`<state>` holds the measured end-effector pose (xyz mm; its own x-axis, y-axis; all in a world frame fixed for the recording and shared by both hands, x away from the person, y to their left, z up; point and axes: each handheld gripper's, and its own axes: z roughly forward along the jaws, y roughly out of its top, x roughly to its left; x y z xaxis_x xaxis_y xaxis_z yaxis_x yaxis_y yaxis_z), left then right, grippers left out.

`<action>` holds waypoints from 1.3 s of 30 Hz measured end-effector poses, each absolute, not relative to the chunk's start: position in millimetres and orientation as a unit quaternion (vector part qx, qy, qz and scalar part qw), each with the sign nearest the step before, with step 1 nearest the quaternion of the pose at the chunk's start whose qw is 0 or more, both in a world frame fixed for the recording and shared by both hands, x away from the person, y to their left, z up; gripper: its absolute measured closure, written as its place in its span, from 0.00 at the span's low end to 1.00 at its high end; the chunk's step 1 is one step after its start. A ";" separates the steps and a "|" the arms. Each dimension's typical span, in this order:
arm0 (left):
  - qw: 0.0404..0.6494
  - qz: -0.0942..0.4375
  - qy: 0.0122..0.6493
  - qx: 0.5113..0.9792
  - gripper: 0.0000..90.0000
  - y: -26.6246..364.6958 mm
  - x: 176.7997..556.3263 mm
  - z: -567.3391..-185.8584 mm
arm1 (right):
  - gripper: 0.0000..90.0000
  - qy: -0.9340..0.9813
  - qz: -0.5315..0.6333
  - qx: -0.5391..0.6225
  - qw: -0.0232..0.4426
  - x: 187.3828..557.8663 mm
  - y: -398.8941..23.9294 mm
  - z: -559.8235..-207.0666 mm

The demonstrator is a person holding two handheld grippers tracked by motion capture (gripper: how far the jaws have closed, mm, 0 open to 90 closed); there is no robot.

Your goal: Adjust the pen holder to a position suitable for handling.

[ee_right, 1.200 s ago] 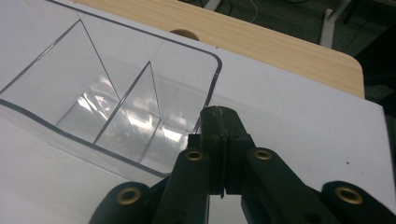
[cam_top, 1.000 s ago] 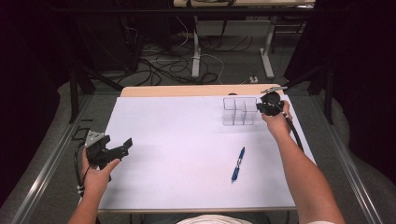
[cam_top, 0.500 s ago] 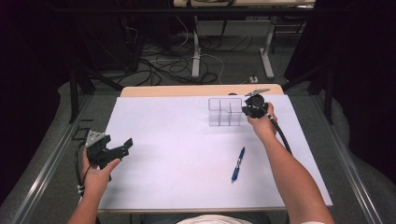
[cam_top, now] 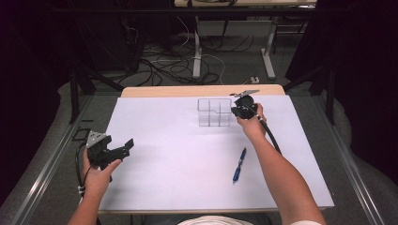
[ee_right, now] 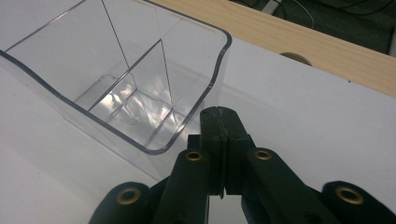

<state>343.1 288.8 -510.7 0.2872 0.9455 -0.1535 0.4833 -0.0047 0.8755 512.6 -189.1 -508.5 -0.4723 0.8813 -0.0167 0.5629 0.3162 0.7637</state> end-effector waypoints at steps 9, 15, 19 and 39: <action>0.454 0.253 0.539 0.663 0.07 288.7 343.5 -510.9 | 1.00 0.786 0.360 0.452 0.220 514.6 -173.8 -509.2; 0.454 0.253 0.539 0.663 0.07 288.8 343.5 -510.9 | 1.00 0.789 0.365 0.445 0.215 515.2 -162.3 -509.2; 0.455 0.252 0.539 0.663 0.07 288.9 343.5 -511.0 | 1.00 0.790 0.368 0.441 0.216 516.1 -159.0 -509.0; 0.453 0.254 0.539 0.663 0.07 288.9 343.2 -510.7 | 0.78 0.776 0.382 0.439 0.242 503.6 -180.6 -496.9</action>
<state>343.2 288.9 -510.7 0.2906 0.9449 -0.1509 0.4842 -0.0092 0.8749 503.6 -180.6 -496.9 -0.4966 0.8671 -0.0394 0.4969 0.3212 0.8062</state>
